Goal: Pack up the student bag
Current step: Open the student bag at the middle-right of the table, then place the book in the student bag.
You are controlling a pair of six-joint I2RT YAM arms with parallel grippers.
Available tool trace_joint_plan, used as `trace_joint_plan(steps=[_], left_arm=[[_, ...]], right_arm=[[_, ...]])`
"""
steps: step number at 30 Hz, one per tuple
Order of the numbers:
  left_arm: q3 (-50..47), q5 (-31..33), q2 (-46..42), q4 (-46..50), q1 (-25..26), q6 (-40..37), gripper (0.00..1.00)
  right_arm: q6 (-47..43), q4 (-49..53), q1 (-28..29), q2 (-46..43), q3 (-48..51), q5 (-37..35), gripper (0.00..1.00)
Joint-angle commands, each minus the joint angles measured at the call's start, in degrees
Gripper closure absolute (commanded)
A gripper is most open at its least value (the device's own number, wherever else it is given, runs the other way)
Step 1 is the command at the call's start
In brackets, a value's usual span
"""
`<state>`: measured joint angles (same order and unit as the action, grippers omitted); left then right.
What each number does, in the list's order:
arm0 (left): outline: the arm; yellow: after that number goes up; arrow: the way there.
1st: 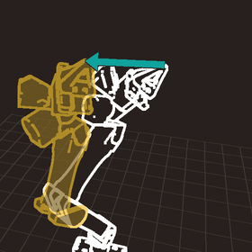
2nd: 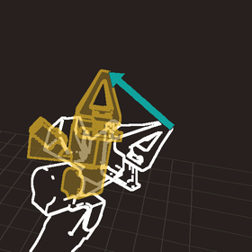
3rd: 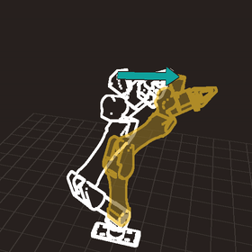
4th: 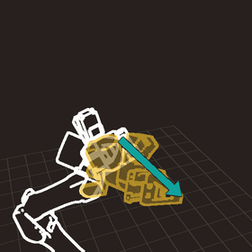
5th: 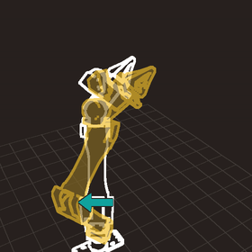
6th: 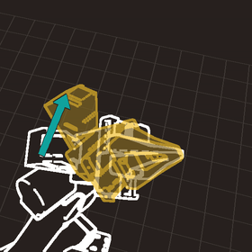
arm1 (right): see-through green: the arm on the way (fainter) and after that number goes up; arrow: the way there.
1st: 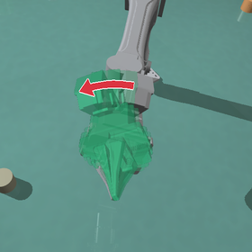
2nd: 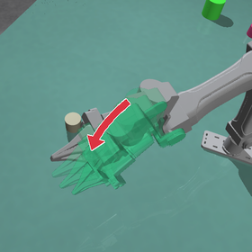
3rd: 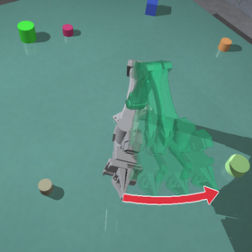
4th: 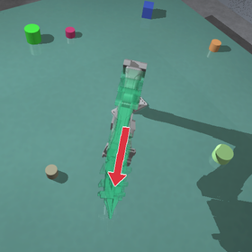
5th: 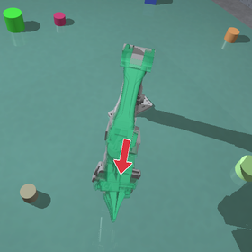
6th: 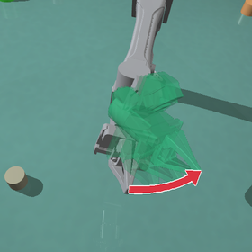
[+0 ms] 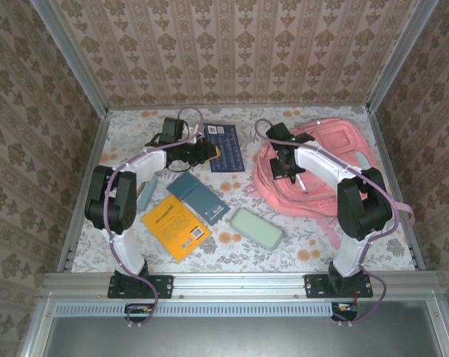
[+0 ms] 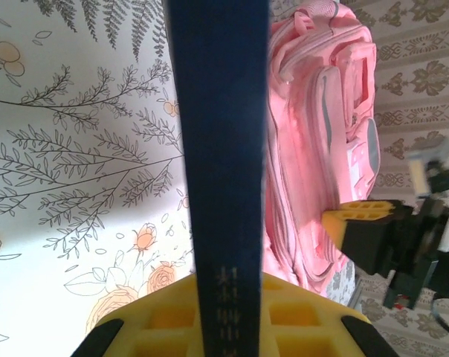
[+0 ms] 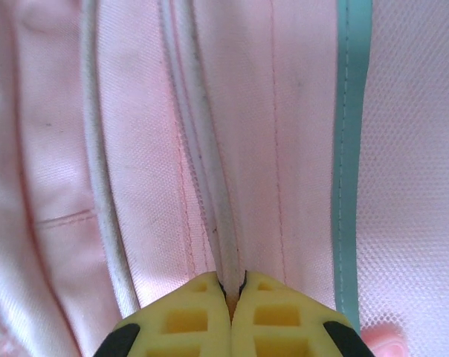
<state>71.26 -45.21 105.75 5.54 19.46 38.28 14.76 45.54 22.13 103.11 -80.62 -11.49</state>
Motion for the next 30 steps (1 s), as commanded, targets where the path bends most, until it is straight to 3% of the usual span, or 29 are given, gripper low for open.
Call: trace_joint_plan(steps=[1, 9, 15, 24, 27, 30], left_arm=[[0.04, -1.69, -2.83, -3.54, 0.31, 1.77, 1.0], [-2.5, -0.45, -4.07, -9.99, 2.19, 7.22, 1.0], [-1.82, -0.4, -1.11, -17.37, 6.29, 13.0, 1.0], [6.29, 3.63, 11.97, -30.84, 17.91, 26.54, 1.0], [11.25, 4.17, 16.35, -29.34, 20.45, 27.2, 1.0], [15.29, 7.21, 17.76, -21.62, 22.07, 22.52, 1.0]], right_arm=[[2.63, -0.29, -0.17, -1.6, -8.08, 7.02, 1.0], [8.64, 0.1, -5.16, 0.95, -21.07, 21.4, 1.0], [9.32, -4.69, -8.31, -1.3, -21.57, 31.11, 1.0], [12.45, -7.66, -10.48, -1.77, -20.44, 34.33, 1.0], [12.97, -8.13, -10.66, -1.62, -20.46, 35.38, 1.0], [12.89, -8.39, -10.64, -2.03, -19.91, 35.74, 1.0]])
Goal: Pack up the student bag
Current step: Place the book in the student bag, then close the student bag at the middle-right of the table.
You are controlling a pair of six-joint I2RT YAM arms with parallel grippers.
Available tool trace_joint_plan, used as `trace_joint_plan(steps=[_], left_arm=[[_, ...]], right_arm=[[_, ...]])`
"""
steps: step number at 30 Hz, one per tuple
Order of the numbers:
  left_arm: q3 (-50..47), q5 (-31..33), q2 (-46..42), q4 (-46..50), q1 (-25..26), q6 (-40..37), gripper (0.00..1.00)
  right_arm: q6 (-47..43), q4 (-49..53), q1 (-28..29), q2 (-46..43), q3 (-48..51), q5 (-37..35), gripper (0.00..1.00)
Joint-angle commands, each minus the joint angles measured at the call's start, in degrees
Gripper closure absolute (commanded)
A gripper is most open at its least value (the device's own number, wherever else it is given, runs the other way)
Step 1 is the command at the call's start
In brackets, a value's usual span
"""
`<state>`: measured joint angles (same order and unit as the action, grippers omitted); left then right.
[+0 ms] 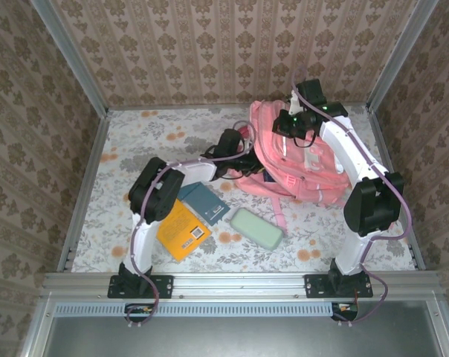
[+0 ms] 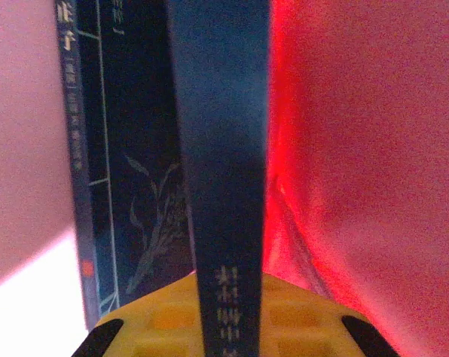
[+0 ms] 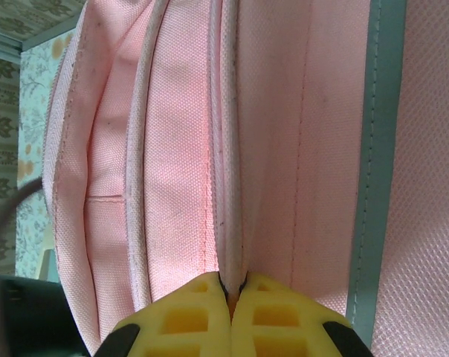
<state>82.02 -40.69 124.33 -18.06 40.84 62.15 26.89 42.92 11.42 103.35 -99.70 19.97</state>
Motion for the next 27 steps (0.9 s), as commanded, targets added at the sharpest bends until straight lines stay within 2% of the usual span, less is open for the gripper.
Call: trace_joint_plan(steps=[1, 5, 8, 10, 12, 13, 15, 20, 22, 27], left_arm=[[6.14, 3.36, 0.18, 4.27, 0.97, -2.58, 1.0], [10.71, 5.12, 5.34, 4.66, 1.73, -1.48, 0.96], [17.47, 6.69, 9.27, 12.12, 2.89, -4.78, 0.87], [21.57, 8.28, 10.79, 17.76, 3.42, -7.96, 0.65], [22.58, 10.01, 10.52, 21.07, 3.24, -9.64, 0.47], [21.85, 10.98, 9.6, 21.93, 3.05, -10.48, 0.4], [19.54, 12.66, 6.96, 23.47, 2.24, -12.32, 0.31], [10.43, 17.05, -2.95, 26.08, -0.81, -16.22, 0.22], [6.96, 18.65, -7.29, 28.13, -2.22, -17.63, 0.15], [0.11, 21.59, -16.43, 33.54, -4.42, -20.91, 0.13]], right_arm=[[0.73, -5.98, 0.08, -2.45, -0.46, 4.52, 1.0], [0.79, -6.69, 0.09, -2.64, 0.94, 5.03, 1.0], [0.79, -7.14, 0.09, -2.79, 1.71, 5.18, 1.0], [0.24, -6.96, -0.02, -2.63, 1.83, 5.27, 1.0], [-0.69, -6.41, -0.31, -2.44, 1.73, 5.11, 1.0], [-1.15, -6.18, -0.51, -2.37, 1.91, 4.76, 1.0], [-2.17, -6.08, -0.83, -2.36, 2.44, 4.02, 1.0], [-6.06, -5.07, -1.09, -1.85, 3.96, 0.46, 1.0], [-7.28, -4.95, -0.96, -1.38, 4.42, -1.37, 1.0], [-9.15, -4.3, -0.48, -0.1, 4.89, -4.89, 0.98]])
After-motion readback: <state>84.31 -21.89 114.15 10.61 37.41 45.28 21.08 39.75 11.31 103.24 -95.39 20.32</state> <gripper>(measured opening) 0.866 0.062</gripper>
